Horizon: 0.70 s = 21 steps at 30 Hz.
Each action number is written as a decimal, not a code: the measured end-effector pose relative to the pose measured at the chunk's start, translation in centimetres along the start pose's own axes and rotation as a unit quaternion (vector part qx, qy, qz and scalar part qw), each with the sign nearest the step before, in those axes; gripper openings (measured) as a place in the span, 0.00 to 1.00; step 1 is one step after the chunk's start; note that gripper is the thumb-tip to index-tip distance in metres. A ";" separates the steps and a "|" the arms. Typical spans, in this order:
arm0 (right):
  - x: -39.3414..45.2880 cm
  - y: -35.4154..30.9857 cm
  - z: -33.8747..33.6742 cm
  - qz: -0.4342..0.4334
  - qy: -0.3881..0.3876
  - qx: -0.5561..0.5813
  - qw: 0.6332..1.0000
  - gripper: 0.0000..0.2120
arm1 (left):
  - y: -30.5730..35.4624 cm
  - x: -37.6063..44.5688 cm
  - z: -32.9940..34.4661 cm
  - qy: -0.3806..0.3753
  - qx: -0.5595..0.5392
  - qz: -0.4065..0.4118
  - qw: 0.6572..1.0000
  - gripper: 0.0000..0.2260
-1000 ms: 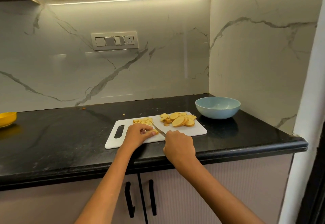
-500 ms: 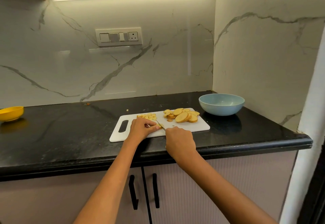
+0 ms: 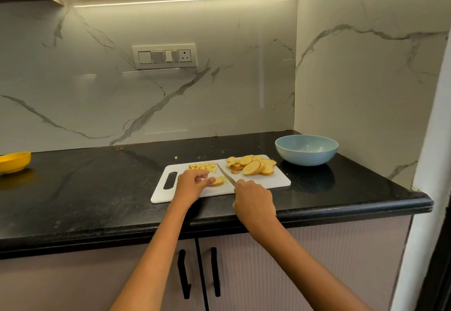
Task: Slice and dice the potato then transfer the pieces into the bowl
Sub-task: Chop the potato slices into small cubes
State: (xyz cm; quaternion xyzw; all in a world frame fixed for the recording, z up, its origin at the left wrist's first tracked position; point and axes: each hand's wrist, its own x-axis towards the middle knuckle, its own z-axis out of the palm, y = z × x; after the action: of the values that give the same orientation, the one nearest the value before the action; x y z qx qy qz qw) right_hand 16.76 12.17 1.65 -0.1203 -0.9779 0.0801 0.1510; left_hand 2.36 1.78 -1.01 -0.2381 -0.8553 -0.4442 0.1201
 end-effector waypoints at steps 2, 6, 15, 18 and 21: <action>-0.1 0.0 -0.1 -0.010 -0.004 -0.004 1.000 0.12 | 0.0 -0.2 0.0 -0.011 0.004 -0.001 1.000 0.18; -0.4 -0.2 -0.3 -0.023 -0.010 -0.006 1.000 0.13 | -0.1 -0.2 0.0 -0.024 0.010 0.000 1.000 0.16; -0.1 -1.4 -0.4 -0.024 -0.012 -0.033 0.999 0.13 | 0.2 -0.1 -0.1 -0.032 0.023 0.014 0.999 0.09; 0.6 -2.2 -0.4 -0.021 -0.023 -0.044 0.999 0.14 | 0.4 -0.2 -0.2 -0.030 0.030 0.016 0.999 0.08; 0.4 -2.3 -0.6 -0.032 -0.034 -0.057 0.997 0.15 | 0.6 -0.5 -0.2 -0.023 0.037 0.029 0.999 0.08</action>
State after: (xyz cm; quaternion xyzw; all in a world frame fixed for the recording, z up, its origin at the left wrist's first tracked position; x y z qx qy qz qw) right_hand 16.08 10.12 2.78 -0.0943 -0.9888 0.0230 0.1133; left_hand 3.08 1.78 -0.72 -0.2679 -0.8666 -0.4029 0.1223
